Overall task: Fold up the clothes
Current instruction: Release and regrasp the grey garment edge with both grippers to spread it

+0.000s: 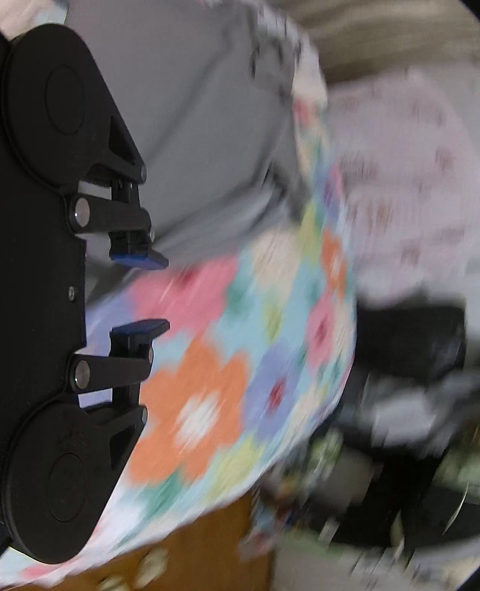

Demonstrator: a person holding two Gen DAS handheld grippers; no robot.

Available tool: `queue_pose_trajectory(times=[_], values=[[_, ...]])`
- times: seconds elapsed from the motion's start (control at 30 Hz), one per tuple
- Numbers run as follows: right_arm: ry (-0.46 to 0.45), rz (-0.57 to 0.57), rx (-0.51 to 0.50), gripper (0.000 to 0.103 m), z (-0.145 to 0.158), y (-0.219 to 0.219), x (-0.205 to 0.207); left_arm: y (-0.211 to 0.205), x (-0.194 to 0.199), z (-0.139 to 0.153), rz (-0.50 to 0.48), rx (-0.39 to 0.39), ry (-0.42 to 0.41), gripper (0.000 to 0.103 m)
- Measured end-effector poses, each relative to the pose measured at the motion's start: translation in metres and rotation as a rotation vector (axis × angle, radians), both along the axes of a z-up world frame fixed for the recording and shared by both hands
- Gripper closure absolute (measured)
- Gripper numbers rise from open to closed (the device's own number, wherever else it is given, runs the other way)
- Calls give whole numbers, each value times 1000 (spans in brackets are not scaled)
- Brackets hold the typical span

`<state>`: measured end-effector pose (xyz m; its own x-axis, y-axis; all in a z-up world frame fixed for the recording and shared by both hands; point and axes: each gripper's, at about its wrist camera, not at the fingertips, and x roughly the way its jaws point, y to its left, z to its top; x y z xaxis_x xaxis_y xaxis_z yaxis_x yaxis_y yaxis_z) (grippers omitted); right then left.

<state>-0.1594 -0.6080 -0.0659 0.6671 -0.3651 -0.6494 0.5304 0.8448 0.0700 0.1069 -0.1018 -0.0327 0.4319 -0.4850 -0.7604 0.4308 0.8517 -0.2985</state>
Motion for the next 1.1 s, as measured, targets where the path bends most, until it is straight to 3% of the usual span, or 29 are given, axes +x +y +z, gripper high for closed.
queue_pose_trajectory(times=[0.03, 0.1, 0.2, 0.33, 0.5, 0.67, 0.7, 0.73, 0.77, 0.8, 0.83, 0.93, 1.1], values=[[-9, 56, -27, 58, 5, 4, 20, -13, 14, 6, -14, 3, -47, 49], [-18, 167, -88, 55, 15, 12, 61, -42, 42, 14, -49, 16, -126, 48], [28, 316, -219, 51, 18, 23, 129, -83, 87, 14, -117, 35, -176, 47], [102, 443, -274, 50, 10, 30, 211, -135, 150, 2, -155, 92, -229, 47], [134, 459, -258, 42, -3, 20, 280, -171, 231, -25, -124, 92, -246, 44], [212, 362, -240, 36, -38, -2, 328, -199, 311, -58, -82, 56, -193, 42], [242, 346, -245, 38, -47, -7, 336, -204, 324, -64, -83, 46, -173, 42], [273, 337, -246, 56, -54, -12, 341, -211, 336, -71, -97, 39, -141, 46], [283, 328, -245, 97, -56, -19, 345, -219, 345, -77, -119, 46, -114, 52], [262, 316, -242, 96, -52, -29, 344, -226, 351, -80, -143, 79, -106, 88], [241, 305, -239, 96, -48, -39, 343, -233, 355, -82, -169, 111, -107, 93], [181, 242, -249, 96, -29, -73, 341, -244, 355, -68, -227, 155, -198, 97], [173, 148, -249, 96, -2, -139, 347, -248, 376, -34, -178, 54, -276, 99]])
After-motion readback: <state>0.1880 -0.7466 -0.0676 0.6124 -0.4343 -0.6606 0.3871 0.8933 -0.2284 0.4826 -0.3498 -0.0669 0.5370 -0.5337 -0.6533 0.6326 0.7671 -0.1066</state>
